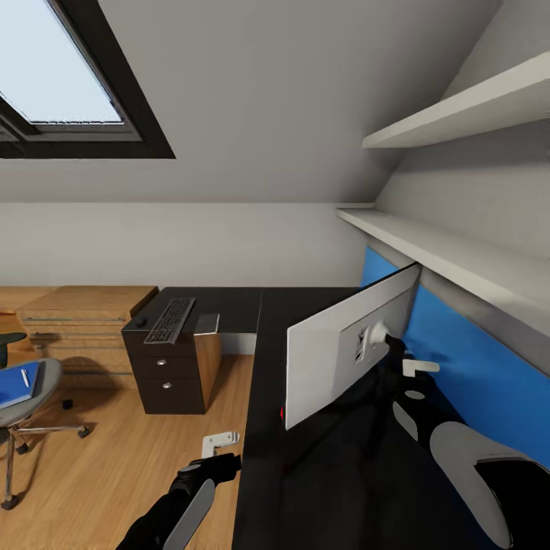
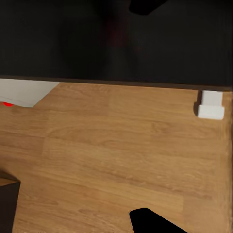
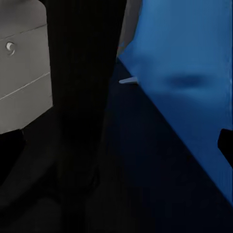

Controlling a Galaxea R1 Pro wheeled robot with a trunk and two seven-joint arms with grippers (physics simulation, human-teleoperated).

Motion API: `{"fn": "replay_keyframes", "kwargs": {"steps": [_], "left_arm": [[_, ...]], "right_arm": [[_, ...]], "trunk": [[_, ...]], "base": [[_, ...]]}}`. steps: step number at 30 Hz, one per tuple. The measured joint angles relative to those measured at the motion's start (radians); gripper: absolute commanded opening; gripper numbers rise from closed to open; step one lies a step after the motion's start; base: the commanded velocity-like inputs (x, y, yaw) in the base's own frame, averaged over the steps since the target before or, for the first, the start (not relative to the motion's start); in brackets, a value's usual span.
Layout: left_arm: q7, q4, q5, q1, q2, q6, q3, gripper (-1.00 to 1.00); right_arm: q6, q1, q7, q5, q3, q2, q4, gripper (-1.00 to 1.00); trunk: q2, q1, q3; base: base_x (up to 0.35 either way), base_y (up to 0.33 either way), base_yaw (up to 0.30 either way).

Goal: In the bedroom, organize the workspace by keeping the computer under the desk, ensuring the monitor is on the desk, placing the keyboard on the desk next to the monitor, placing the mouse on the desk next to the keyboard, moving the folder from the swivel chair onto the desk next to the mouse, stacking the notebook on top of the folder with the pen on top of the notebook, and positioning the swivel chair next to the desk.

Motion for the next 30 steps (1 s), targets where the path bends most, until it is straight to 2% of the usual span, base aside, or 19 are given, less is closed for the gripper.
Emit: {"fn": "replay_keyframes", "kwargs": {"steps": [10, 13, 16, 18, 22, 24, 26, 28, 30], "left_arm": [[0.001, 0.002, 0.001, 0.0, 0.0, 0.0, 0.001, 1.0], [0.004, 0.008, 0.001, 0.0, 0.001, -0.001, 0.002, 1.0], [0.006, 0.041, -0.001, 0.0, 0.001, -0.053, 0.004, 1.0], [0.007, 0.063, -0.001, 0.0, 0.001, -0.086, 0.002, 1.0], [0.007, 0.092, -0.001, 0.0, 0.001, -0.123, 0.001, 1.0], [0.007, 0.095, -0.001, 0.0, 0.001, -0.127, 0.001, 1.0], [0.007, 0.096, -0.001, 0.0, 0.001, -0.128, 0.0, 1.0], [0.006, 0.098, -0.001, 0.0, 0.001, -0.13, 0.0, 1.0], [0.006, 0.099, -0.001, 0.0, 0.0, -0.131, -0.001, 1.0]], "right_arm": [[0.0, 0.0, -0.001, 0.0, 0.0, 0.001, 0.0, 1.0], [0.0, 0.0, -0.005, -0.004, 0.001, 0.01, -0.004, 1.0], [0.001, 0.0, -0.033, -0.005, -0.001, 0.048, -0.021, 1.0], [0.001, 0.0, -0.078, -0.004, -0.003, 0.079, -0.045, 1.0], [0.003, 0.024, -0.315, 0.002, 0.0, 0.168, -0.133, 1.0], [0.005, 0.042, -0.39, 0.01, 0.0, 0.192, -0.167, 1.0], [0.014, 0.055, -0.421, 0.019, 0.001, 0.201, -0.191, 1.0], [0.084, 0.09, -0.457, 0.039, 0.004, 0.213, -0.261, 1.0], [0.127, 0.12, -0.464, 0.045, 0.004, 0.216, -0.321, 1.0]], "trunk": [[0.0, 0.0, 0.0], [0.0, 0.0, 0.0], [0.0, 0.0, 0.0], [0.0, 0.0, 0.0], [0.0, 0.0, 0.0], [0.0, 0.0, 0.0], [0.0, 0.0, 0.0], [0.0, 0.0, 0.0], [0.0, 0.0, 0.0]], "base": [[-0.327, 0.02, 0.0], [-0.292, 0.187, 0.0], [-0.262, 0.215, 0.0], [-0.207, 0.188, 0.0], [-0.134, 0.116, 0.0], [-0.112, 0.128, 0.0], [-0.108, 0.154, 0.0], [-0.099, 0.179, 0.0], [-0.073, 0.169, 0.0]]}}
